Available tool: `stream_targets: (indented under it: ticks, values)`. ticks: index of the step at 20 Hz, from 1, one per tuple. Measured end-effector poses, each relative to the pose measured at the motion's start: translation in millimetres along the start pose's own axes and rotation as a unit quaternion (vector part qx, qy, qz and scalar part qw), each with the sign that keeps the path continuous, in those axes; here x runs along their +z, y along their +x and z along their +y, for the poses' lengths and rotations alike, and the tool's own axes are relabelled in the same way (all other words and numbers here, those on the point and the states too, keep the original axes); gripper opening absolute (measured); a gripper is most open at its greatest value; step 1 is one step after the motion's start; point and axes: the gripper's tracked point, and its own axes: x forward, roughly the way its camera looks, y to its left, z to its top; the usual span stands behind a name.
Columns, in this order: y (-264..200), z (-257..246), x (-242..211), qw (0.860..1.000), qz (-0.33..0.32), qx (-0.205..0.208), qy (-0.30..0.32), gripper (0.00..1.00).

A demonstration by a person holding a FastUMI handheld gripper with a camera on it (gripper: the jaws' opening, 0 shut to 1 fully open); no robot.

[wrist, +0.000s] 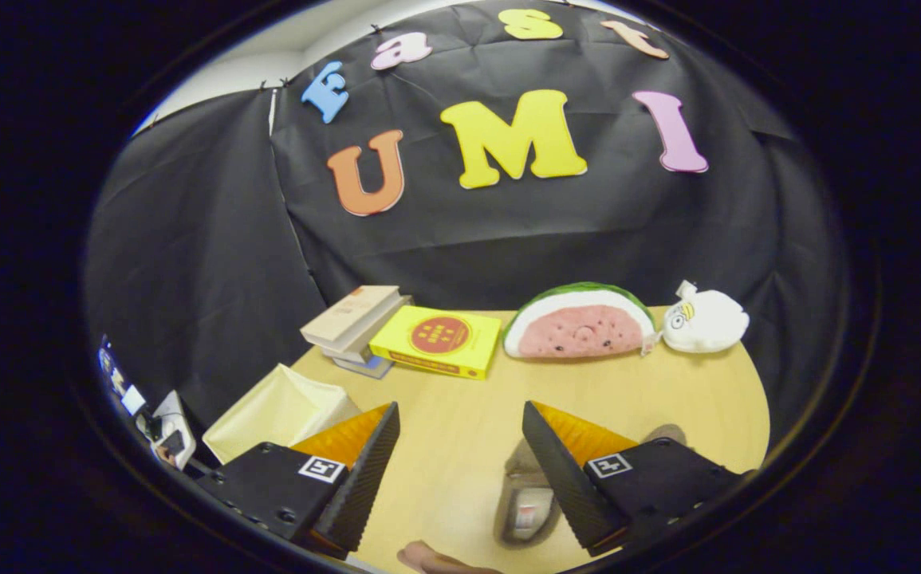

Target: Open the storage box then place both shoes into the box .Put the left shoe in first, then the right shoe, with the right side of both shoes facing outward in a uniform manner.

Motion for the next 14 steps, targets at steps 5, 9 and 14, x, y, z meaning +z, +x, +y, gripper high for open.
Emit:
stream_targets:
  ticks: [5, 9, 14]
  values:
    - [14, -42, -65, 0.996, 0.072, -0.049, -0.025, 0.94]
    - [26, -63, -110, 0.99, 0.126, -0.06, -0.019, 0.94]
    - [30, -87, -138, 0.983, 0.171, -0.066, -0.016, 0.94]
